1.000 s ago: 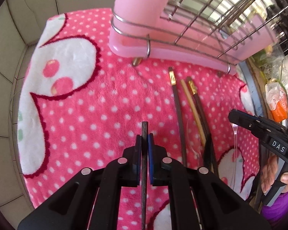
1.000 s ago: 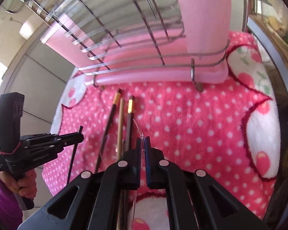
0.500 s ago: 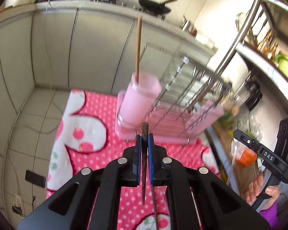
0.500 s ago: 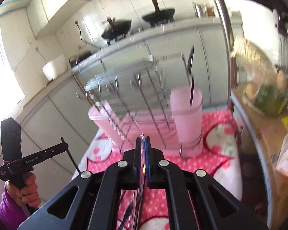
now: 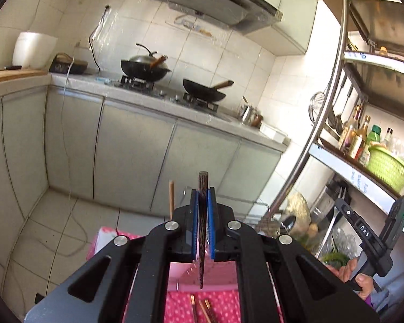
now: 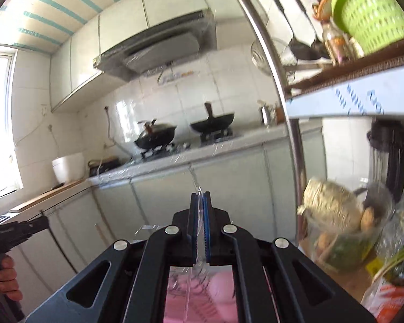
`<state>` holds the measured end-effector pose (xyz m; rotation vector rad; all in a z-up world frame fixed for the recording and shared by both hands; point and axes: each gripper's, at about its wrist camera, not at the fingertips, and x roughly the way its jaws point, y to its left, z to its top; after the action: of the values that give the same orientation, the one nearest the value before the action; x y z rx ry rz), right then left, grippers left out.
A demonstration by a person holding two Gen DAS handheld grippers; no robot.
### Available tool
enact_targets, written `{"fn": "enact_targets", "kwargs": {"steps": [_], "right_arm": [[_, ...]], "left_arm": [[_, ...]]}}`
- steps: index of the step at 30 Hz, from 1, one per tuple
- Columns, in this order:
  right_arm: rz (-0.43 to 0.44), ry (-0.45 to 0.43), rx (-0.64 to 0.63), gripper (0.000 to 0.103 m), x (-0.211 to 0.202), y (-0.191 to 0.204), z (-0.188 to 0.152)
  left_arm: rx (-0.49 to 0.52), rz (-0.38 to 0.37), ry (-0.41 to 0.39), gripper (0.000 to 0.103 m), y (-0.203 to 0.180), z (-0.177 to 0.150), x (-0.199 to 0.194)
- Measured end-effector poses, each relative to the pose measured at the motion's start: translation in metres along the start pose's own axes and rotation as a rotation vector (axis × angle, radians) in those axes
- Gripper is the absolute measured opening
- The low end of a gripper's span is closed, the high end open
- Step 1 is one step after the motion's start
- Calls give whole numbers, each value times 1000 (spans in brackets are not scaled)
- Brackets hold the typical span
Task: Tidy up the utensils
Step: 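Carry the dark chopstick into the pink cup with the left tool while the right tool drops its spoon in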
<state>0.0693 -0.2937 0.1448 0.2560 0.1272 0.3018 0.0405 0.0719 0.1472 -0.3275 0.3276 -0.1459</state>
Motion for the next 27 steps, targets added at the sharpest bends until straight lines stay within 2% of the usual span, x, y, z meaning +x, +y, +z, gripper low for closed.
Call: {"fn": "enact_targets", "kwargs": {"steps": [4,10,18,27], "right_arm": [[-44,-85,0,3,13,-10,12],[-120,-159,-62,3,37,-16,7],[-171,-152,-122,3,66,-19,-21],[-156,-86,-131,3,71,-14,-47]], "left_arm": [[-30,13,-22,6,6,12,11],[-43,37,-33,6,14,17,39],[-17,82,-2,6,21,-3,72],[-22,79,49,6,27,-22,84]]}}
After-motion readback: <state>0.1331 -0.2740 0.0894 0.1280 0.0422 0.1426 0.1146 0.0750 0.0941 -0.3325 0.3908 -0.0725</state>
